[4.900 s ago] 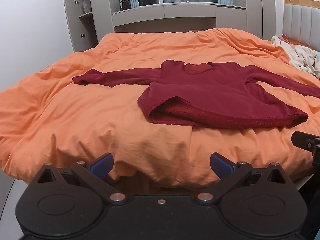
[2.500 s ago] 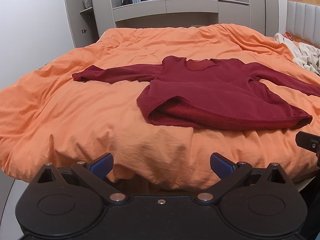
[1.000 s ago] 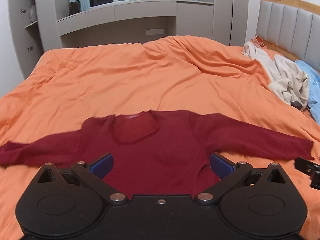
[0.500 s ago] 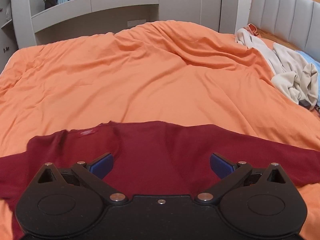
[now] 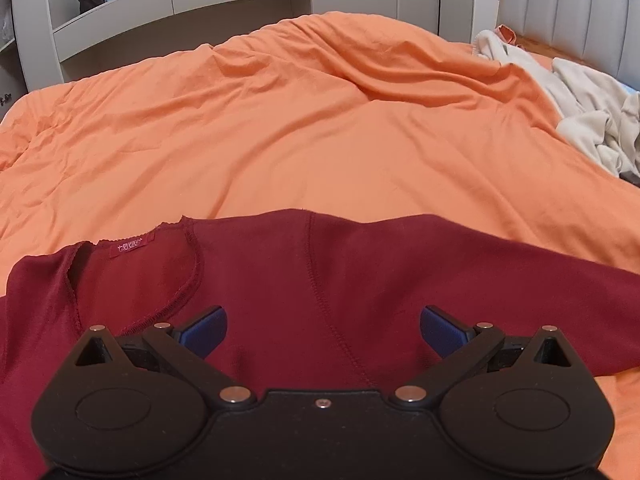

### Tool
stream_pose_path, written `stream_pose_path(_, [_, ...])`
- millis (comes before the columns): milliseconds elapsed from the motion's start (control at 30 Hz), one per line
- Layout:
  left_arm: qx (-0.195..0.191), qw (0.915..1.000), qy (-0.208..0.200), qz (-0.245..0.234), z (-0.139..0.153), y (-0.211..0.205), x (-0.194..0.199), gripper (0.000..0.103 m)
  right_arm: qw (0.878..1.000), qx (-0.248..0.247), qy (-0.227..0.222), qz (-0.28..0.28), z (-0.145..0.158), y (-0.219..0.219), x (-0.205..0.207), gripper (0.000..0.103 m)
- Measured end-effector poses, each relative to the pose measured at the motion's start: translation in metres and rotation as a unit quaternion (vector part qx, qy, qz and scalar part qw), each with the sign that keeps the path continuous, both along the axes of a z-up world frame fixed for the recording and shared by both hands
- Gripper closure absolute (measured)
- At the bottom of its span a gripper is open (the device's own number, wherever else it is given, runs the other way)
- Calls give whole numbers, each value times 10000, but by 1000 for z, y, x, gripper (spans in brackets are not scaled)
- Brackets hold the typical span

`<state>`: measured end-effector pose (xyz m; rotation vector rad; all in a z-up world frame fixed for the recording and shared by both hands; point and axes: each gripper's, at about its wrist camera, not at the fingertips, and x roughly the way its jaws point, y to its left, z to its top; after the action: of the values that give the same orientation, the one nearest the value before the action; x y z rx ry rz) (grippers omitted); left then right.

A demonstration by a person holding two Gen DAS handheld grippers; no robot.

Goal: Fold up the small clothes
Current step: 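Move the right gripper down toward the cuff of a red sweater sleeve, then close the right gripper on the sleeve cuff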

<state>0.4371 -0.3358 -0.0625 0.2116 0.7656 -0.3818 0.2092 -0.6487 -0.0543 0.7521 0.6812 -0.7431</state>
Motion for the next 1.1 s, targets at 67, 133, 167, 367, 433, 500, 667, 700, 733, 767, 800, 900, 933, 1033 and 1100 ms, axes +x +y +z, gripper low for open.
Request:
stream_pose_path(67, [-5, 10000, 32, 5, -5, 0, 2, 0, 9996, 98, 78, -259, -10, -3, 3, 11])
stream_pose_path(133, [34, 10000, 53, 39, -9, 0, 4, 0, 9988, 161, 67, -448, -20, -5, 4, 14])
stream_pose_path(167, [70, 9999, 54, 53, -10, 0, 5, 0, 9986, 148, 49, -510, -23, -5, 5, 15])
stream_pose_path(367, [74, 9998, 90, 152, -8, 5, 7, 0, 9946, 112, -412, -951, -34, -11, -9, 42])
stream_pose_path(433, [62, 9995, 164, 261, -5, 6, 8, 0, 9912, 207, -638, -1139, -38, -16, -19, 55])
stream_pose_path(500, [105, 9990, 263, 348, -4, 8, 11, 0, 9885, 270, -786, -1266, -44, -20, -26, 66])
stream_pose_path(667, [101, 9977, 430, 508, 7, 21, 15, 0, 9875, 142, -789, -1358, -44, -19, -27, 90])
stream_pose_path(700, [73, 9974, 463, 549, 13, 27, 16, 0, 9878, 68, -766, -1352, -42, -18, -24, 93])
stream_pose_path(733, [95, 9969, 489, 601, 18, 31, 17, 1, 9884, -43, -728, -1331, -37, -15, -22, 95])
stream_pose_path(767, [150, 9965, 491, 655, 23, 36, 18, 1, 9894, -163, -682, -1275, -33, -13, -20, 96])
stream_pose_path(800, [235, 9961, 472, 702, 30, 42, 18, 1, 9901, -264, -629, -1224, -29, -10, -17, 96])
stream_pose_path(900, [387, 9961, 418, 680, 50, 59, 19, 0, 9906, -420, -745, -1065, -12, -1, -13, 97])
stream_pose_path(933, [342, 9966, 418, 627, 56, 67, 20, 0, 9911, -469, -797, -962, -5, 2, -10, 97])
stream_pose_path(1033, [71, 9969, 480, 623, 74, 95, 23, 0, 9909, -763, -980, -528, 26, 19, 5, 97])
stream_pose_path(1100, [-104, 9964, 524, 663, 83, 115, 23, 0, 9889, -856, -1208, -143, 50, 33, 21, 97])
